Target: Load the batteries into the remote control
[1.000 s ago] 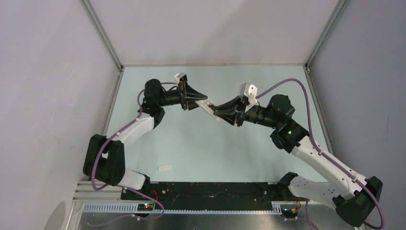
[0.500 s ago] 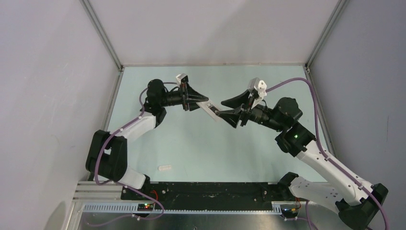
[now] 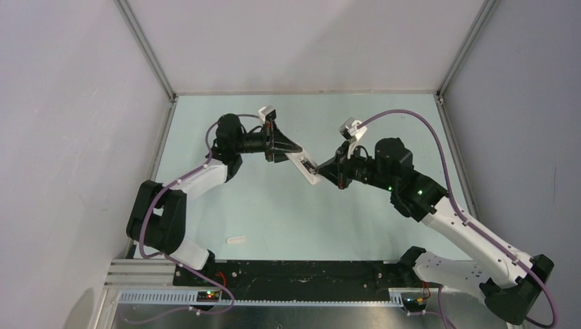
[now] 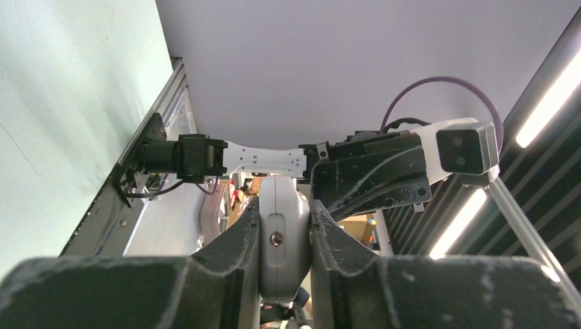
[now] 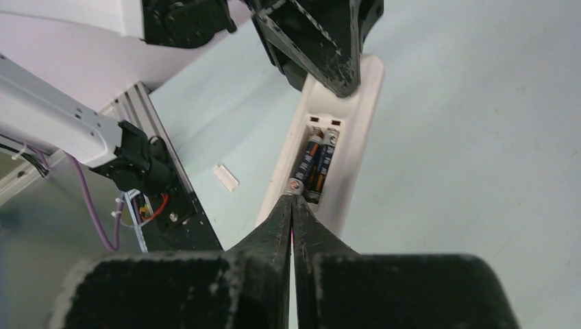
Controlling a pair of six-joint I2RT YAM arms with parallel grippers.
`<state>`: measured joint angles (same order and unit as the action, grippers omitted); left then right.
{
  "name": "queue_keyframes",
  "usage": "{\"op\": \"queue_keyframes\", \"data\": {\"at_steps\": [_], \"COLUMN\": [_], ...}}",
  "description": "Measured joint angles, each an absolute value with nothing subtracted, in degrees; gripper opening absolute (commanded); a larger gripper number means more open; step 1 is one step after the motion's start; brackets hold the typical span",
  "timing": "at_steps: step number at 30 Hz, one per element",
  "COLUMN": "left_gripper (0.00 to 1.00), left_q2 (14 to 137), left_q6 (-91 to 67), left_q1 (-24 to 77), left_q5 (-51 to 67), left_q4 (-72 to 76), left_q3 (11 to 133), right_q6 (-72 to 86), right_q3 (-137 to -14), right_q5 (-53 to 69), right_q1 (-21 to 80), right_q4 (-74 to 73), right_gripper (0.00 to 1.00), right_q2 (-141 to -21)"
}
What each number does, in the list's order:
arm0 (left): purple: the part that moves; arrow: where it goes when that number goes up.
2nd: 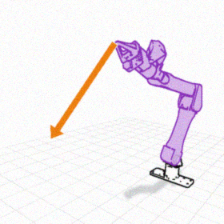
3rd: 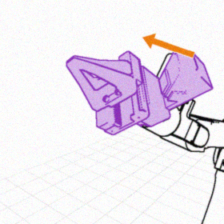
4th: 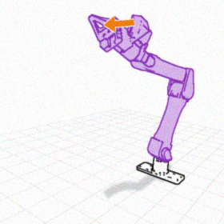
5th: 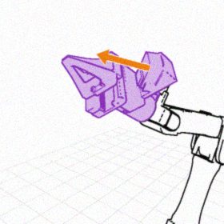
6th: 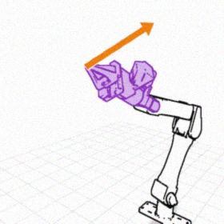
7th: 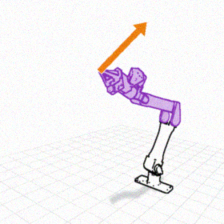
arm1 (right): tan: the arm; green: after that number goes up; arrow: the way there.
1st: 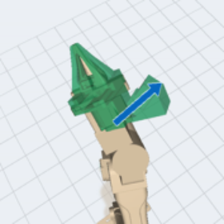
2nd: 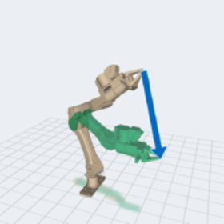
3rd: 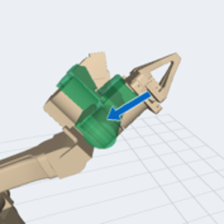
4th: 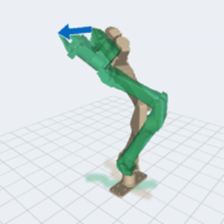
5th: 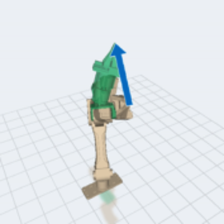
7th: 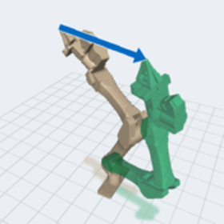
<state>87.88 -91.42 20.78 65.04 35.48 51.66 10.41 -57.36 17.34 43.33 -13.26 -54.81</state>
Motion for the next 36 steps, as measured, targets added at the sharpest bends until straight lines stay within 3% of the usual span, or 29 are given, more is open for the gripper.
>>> {"op": "queue_keyframes", "data": {"at_steps": [15, 25, 36], "left_gripper": [0.00, 0.00, 0.00], "left_q2": [87.9, 88.7, 88.9], "left_q6": [-86.9, -87.1, -87.5], "left_q1": [21.3, 21.4, 21.4], "left_q5": [66.7, 66.6, 66.2], "left_q4": [35.5, 35.5, 35.5], "left_q3": [52.5, 52.5, 52.5], "right_q6": [8.7, 6.4, 4.9], "right_q3": [-59.1, -59.2, -59.2], "right_q5": [14.0, 14.5, 17.3], "right_q1": [45.1, 45.1, 45.1], "right_q4": [-17.4, -18.8, -19.4], "right_gripper": [0.00, 0.08, 0.09], "right_q2": [-57.5, -57.0, -56.6]}}
